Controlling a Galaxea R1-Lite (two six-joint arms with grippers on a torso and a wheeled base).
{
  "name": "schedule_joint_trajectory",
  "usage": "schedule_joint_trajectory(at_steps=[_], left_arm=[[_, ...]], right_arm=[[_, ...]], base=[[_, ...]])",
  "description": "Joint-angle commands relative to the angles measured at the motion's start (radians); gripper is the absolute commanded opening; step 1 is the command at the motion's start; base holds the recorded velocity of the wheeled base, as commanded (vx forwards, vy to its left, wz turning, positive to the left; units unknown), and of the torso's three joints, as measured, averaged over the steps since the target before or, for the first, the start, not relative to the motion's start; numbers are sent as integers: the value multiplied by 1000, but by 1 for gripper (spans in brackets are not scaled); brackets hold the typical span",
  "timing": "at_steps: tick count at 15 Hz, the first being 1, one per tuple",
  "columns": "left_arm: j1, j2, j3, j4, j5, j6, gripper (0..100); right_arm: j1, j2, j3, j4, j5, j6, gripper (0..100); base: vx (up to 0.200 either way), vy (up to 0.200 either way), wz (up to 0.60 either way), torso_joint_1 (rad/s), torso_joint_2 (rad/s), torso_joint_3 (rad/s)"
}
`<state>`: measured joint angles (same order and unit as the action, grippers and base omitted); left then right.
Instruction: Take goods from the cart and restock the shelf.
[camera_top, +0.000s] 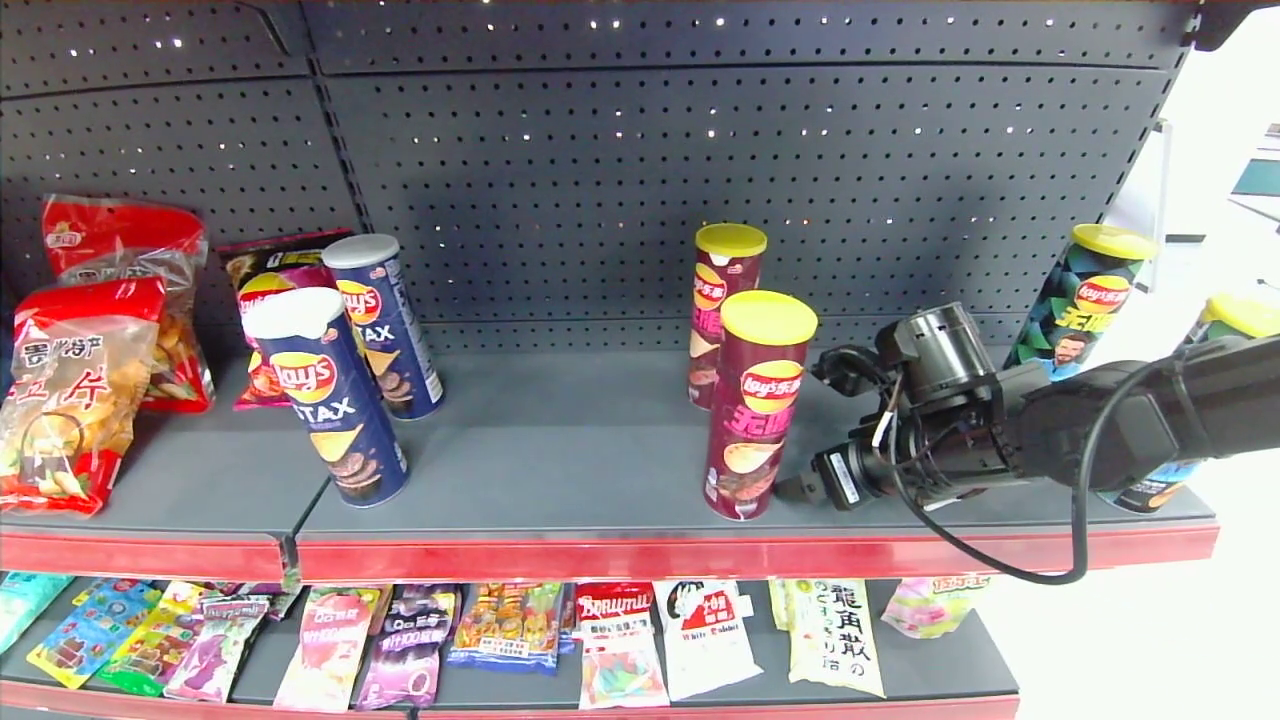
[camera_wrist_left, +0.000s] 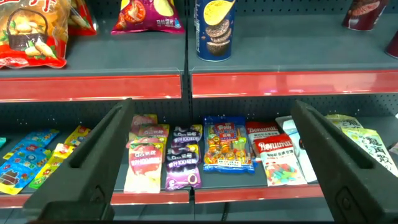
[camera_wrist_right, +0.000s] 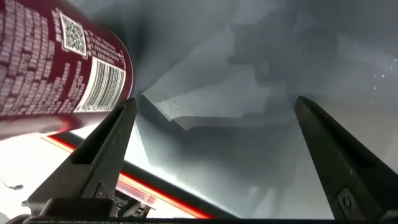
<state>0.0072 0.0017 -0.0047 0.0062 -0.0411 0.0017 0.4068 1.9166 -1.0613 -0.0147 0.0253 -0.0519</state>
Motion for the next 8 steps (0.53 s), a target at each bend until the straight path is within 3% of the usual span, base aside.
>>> schedule_joint_trajectory(at_steps=[1,8], left_arm=[[0,1,0,0,0,0,100],[0,1,0,0,0,0,100]], right_arm=[[3,2,0,1,1,0,100],[20,4,-8,1,1,0,100]], base=[[0,0,0,0,0,0],[0,0,0,0,0,0]])
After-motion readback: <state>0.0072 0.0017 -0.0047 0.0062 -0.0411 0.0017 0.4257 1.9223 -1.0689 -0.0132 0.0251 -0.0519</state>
